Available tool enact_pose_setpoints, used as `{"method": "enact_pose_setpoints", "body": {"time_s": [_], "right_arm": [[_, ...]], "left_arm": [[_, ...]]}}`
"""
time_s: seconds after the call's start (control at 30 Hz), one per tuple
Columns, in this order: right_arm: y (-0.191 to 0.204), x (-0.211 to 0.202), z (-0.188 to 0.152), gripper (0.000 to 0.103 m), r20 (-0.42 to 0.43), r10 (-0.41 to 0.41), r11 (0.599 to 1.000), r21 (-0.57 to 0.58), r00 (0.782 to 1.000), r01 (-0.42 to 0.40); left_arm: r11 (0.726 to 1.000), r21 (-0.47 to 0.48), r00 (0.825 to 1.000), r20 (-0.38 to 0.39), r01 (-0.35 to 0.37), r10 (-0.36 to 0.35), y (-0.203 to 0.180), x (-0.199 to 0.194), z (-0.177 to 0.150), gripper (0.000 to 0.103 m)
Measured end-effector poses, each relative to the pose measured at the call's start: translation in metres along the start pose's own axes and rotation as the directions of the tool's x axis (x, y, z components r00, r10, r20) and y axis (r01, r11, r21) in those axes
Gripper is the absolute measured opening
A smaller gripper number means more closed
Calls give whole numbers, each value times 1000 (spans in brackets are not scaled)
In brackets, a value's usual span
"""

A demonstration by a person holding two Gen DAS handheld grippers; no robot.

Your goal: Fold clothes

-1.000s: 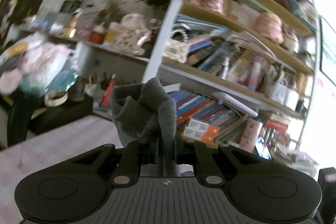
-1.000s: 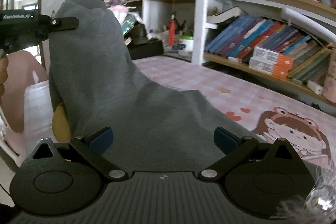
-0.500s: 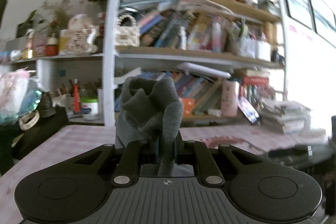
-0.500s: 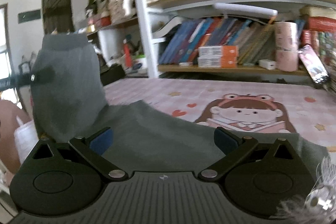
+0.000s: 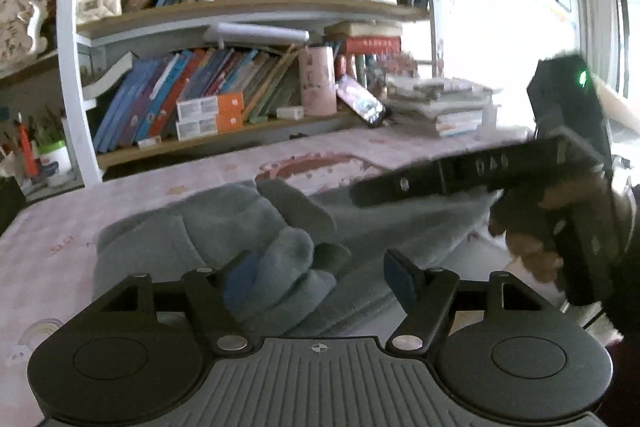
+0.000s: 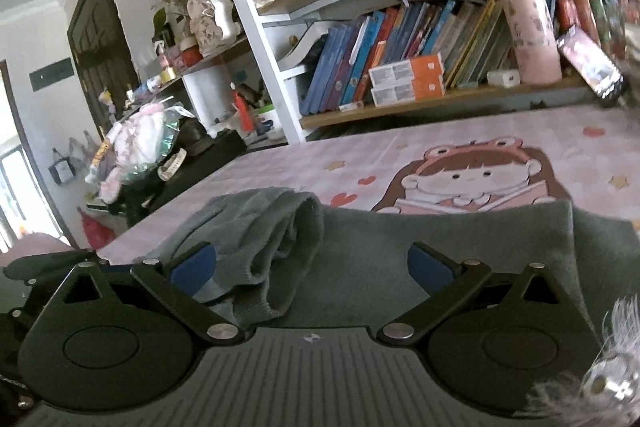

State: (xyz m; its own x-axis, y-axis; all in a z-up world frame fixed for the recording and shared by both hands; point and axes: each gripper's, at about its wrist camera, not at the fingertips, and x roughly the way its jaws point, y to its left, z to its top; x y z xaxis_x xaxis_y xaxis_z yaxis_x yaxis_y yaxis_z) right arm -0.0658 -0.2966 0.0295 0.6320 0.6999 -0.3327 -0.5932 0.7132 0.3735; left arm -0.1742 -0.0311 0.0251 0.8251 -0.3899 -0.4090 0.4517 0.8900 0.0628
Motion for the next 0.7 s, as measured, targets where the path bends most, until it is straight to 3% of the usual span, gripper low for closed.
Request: {"method": "enact_pose_setpoints", "body": {"time_s": [0.13, 0.27, 0.37, 0.43, 0.63, 0.7], "right_arm": [[1, 4, -3, 103, -27, 21, 999, 37, 999, -20], [5, 9, -5, 103, -47, 22, 999, 33, 999, -21], [7, 10, -6, 103, -62, 10, 1000, 24, 998, -8], [7, 10, -7, 103, -73, -3, 1000, 24, 997, 5], [1, -5, -12, 103, -114, -36, 998, 49, 993, 42], [0, -17, -13, 103, -124, -48, 997, 47, 991, 54]], "left_arm": [[987, -159, 996, 82, -14, 27, 31, -15, 4, 72], [953, -282, 985, 100, -108, 141, 58, -18, 2, 72], [948, -288, 982, 88, -136, 168, 64, -16, -4, 73], [950, -280, 981, 89, -141, 172, 65, -13, -6, 79], [958, -272, 986, 107, -93, 127, 69, -9, -13, 83], [956, -278, 985, 114, -96, 132, 70, -10, -15, 89]]}}
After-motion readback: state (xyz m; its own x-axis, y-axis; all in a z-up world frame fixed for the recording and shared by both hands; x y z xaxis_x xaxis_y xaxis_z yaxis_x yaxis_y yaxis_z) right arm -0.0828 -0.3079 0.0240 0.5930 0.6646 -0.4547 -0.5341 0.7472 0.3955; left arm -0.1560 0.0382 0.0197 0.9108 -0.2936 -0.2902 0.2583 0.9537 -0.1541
